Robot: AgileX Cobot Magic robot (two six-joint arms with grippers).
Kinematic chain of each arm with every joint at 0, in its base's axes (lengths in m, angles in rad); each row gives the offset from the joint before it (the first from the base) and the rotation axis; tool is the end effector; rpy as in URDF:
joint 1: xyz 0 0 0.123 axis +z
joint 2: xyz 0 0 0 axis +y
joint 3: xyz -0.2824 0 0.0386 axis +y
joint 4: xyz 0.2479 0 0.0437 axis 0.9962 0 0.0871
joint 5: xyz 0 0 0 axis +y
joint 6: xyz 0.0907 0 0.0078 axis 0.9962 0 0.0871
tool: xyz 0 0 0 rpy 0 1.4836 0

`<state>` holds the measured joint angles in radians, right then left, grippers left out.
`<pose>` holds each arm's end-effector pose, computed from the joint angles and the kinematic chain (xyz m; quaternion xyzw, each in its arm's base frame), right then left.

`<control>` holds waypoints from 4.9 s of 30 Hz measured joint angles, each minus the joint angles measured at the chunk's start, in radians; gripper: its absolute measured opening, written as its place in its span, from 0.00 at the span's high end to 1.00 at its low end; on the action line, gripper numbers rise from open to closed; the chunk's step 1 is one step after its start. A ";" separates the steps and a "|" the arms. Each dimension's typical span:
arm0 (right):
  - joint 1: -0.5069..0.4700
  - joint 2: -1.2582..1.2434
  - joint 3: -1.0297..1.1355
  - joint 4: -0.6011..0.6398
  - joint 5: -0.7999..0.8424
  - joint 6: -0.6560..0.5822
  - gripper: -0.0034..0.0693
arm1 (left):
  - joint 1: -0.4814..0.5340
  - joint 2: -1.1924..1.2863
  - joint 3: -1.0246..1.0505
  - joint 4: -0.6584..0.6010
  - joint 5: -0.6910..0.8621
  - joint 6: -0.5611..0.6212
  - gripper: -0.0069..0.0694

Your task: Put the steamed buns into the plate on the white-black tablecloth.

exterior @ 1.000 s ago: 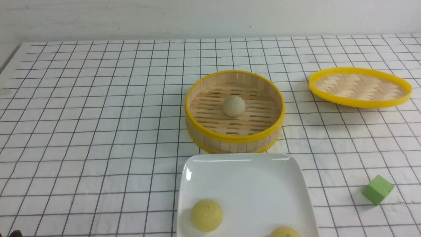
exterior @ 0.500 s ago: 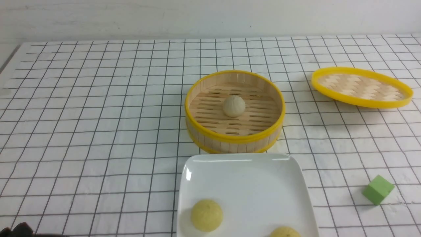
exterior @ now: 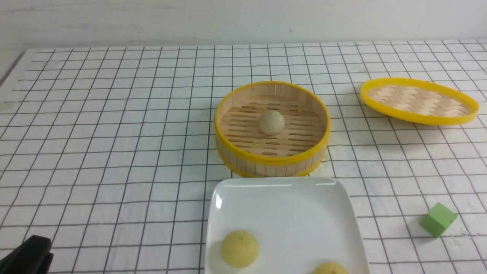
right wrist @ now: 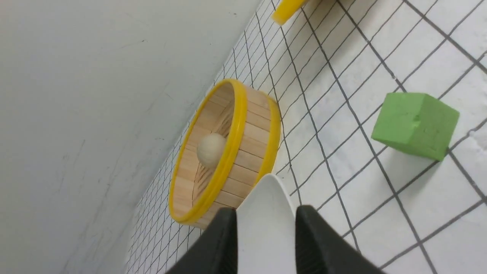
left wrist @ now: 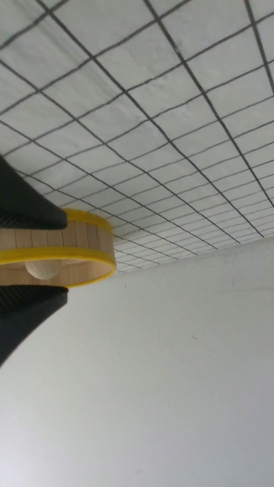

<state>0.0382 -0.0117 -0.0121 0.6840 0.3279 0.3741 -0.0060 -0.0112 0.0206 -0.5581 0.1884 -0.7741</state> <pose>0.0513 0.0206 0.1947 0.3001 0.6940 0.3979 0.5197 0.0557 -0.0094 0.1922 -0.4234 0.6015 -0.4462 0.5098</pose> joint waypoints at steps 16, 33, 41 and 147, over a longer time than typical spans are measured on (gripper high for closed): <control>0.000 0.742 -0.601 -0.514 0.693 -0.153 0.97 | 0.000 0.510 -0.556 0.142 0.790 0.547 0.91; 0.329 1.611 -1.188 -0.104 0.506 -0.704 0.68 | 0.000 0.779 -0.635 0.195 0.876 0.692 0.87; 0.397 2.051 -1.704 -0.351 0.492 -0.526 0.32 | 0.000 0.779 -0.635 0.221 0.877 0.628 0.69; 0.050 0.000 0.037 -0.623 -0.059 -0.654 0.93 | 0.000 0.778 -0.635 0.486 0.713 0.622 0.89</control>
<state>0.0879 -0.0120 0.0248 0.0611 0.2690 -0.2796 -0.0060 0.7668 -0.6141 -0.0720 0.9017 -0.1517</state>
